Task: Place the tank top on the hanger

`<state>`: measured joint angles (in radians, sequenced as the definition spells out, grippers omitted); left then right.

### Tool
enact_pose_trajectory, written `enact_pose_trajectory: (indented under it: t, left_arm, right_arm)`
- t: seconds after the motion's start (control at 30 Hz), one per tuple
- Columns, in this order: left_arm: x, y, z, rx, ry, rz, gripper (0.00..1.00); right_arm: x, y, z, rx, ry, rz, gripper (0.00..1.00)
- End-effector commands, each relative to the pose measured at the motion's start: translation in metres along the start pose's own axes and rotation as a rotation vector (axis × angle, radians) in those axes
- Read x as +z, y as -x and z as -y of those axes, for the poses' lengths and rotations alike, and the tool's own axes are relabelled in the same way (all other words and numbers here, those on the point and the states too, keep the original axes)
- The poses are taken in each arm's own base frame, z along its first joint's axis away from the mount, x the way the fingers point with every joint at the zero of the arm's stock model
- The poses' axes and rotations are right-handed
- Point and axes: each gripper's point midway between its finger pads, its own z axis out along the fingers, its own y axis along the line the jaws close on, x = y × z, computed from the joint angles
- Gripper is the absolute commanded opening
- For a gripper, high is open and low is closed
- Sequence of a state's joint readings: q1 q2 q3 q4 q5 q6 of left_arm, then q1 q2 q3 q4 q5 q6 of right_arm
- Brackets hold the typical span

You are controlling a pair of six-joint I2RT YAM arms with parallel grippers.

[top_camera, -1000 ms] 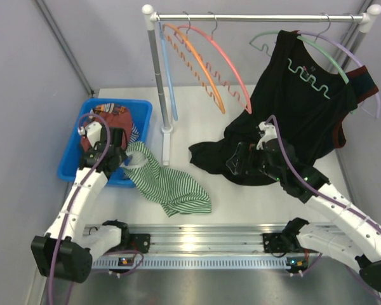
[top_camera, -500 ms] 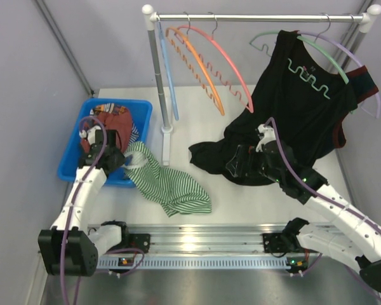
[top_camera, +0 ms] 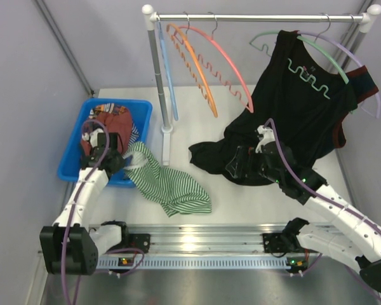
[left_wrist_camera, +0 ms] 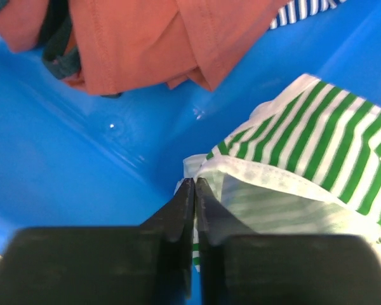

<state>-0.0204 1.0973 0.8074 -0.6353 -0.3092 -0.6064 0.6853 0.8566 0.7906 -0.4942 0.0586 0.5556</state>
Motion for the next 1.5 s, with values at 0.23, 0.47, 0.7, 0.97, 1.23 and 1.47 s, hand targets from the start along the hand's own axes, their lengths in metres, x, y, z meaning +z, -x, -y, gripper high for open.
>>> enact_pose_trajectory:
  t: [0.23,0.47,0.7,0.97,1.23,1.47]
  left_arm:
    - [-0.117,0.054,0.087,0.077,-0.604,0.172,0.00]
    - [-0.201,0.049,0.111,0.111,-0.878,0.171,0.00]
    - [-0.235,0.017,0.128,0.108,-1.030,0.109,0.00]
    - [-0.247,-0.031,0.163,0.149,-1.096,0.042,0.00]
    - [-0.260,-0.074,0.197,0.235,-1.108,0.003,0.00]
    - [-0.262,-0.107,0.221,0.246,-1.063,-0.021,0.00]
  right_arm:
    - [-0.010,0.022,-0.019,0.007,0.067,0.074,1.00]
    - [-0.019,0.034,-0.037,0.027,0.143,0.103,1.00]
    - [-0.030,0.041,-0.064,0.093,0.288,0.121,1.00]
    - [-0.041,0.050,-0.105,0.167,0.549,0.226,0.79]
    - [-0.049,0.047,-0.154,0.151,0.693,0.276,0.73]
    - [-0.050,0.031,-0.135,0.165,0.566,0.293,0.68]
